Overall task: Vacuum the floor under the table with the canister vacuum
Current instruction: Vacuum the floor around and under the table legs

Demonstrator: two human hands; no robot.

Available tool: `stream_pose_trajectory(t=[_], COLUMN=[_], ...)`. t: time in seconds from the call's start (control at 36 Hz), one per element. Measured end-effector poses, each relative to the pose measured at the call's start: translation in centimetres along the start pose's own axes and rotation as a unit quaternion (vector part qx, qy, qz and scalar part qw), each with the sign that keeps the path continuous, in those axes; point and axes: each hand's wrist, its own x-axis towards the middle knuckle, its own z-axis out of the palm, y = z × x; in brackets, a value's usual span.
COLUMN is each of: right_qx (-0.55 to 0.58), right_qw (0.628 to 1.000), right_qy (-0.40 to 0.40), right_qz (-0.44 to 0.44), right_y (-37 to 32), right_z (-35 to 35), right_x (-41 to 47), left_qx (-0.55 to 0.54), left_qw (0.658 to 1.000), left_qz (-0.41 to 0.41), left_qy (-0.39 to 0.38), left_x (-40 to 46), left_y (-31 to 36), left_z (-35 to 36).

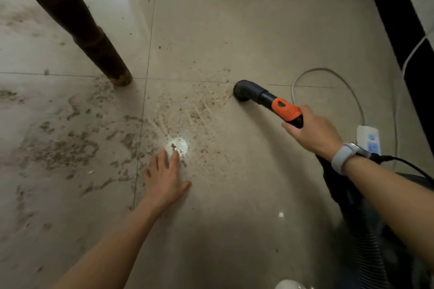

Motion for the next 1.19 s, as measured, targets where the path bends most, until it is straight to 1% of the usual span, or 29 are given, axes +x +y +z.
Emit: stream_pose_trajectory(t=[0.08, 0.14, 0.17, 0.25, 0.33, 0.42, 0.47, 0.56, 0.61, 0.69, 0.75, 0.81, 0.89, 0.97, 1.03, 1.14, 1.19], right_qx=[-0.033, -0.053, -0.053, -0.027, 0.013, 0.087, 0.136, 0.183, 0.189, 0.167, 0.172, 0.194, 0.244, 0.279, 0.282, 0.242, 0.224], right_qw=[0.995, 0.991, 0.991, 0.997, 1.000, 0.996, 0.989, 0.982, 0.981, 0.983, 0.979, 0.974, 0.965, 0.955, 0.951, 0.946, 0.946], right_qy=[-0.042, -0.058, -0.055, -0.029, 0.001, 0.003, -0.001, -0.018, -0.032, -0.076, -0.107, -0.114, -0.096, -0.099, -0.128, -0.200, -0.218], right_qz=[-0.087, -0.109, -0.106, -0.059, -0.008, 0.036, 0.050, 0.044, 0.029, -0.023, -0.035, -0.014, 0.023, 0.024, -0.001, -0.077, -0.088], right_y=[-1.5, -1.4, -1.0, 0.9, 2.0, 1.2, -0.1, -2.4, -3.1, -2.3, -1.1, 0.3, 1.5, 0.7, -0.5, -2.6, -2.4], right_z=[1.9, 2.5, 2.4, 1.7, 0.8, 0.3, 0.6, 1.8, 2.4, 2.2, 1.3, 0.4, -0.3, 0.3, 1.2, 2.4, 2.2], right_x=[-2.0, -2.7, -2.6, -0.9, 1.4, 3.6, 4.7, 5.3, 4.9, 4.1, 4.1, 4.6, 5.6, 5.6, 4.9, 2.7, 1.9], left_qx=[-0.017, -0.031, -0.037, -0.050, -0.035, -0.017, 0.004, 0.036, 0.038, 0.025, 0.012, 0.004, 0.000, 0.002, -0.003, -0.031, -0.043], left_qw=[1.000, 0.999, 0.999, 0.998, 0.999, 0.999, 0.999, 0.998, 0.998, 0.998, 0.998, 0.998, 0.999, 0.999, 0.999, 0.997, 0.996], left_qz=[-0.011, -0.018, -0.021, -0.031, -0.038, -0.047, -0.047, -0.042, -0.045, -0.050, -0.054, -0.056, -0.045, -0.031, -0.030, -0.047, -0.064], left_qy=[0.005, 0.006, 0.004, 0.003, 0.001, -0.008, 0.003, 0.018, 0.019, 0.025, 0.023, 0.019, 0.016, 0.015, 0.015, 0.044, 0.045], left_x=[0.2, 0.4, 0.5, 0.6, 0.7, 0.6, 0.5, 0.5, 0.6, 0.8, 0.7, 0.5, 0.1, 0.0, 0.1, 0.3, 0.3], left_y=[0.2, 0.3, 0.3, 0.3, 0.2, 0.1, 0.0, -0.2, -0.5, -1.0, -1.1, -1.0, -0.6, -0.2, -0.1, -0.6, -1.2], left_z=[-0.2, -0.4, -0.5, -0.6, -0.5, -0.4, -0.2, 0.0, 0.1, 0.1, 0.2, 0.2, 0.3, 0.1, -0.1, 0.0, 0.1])
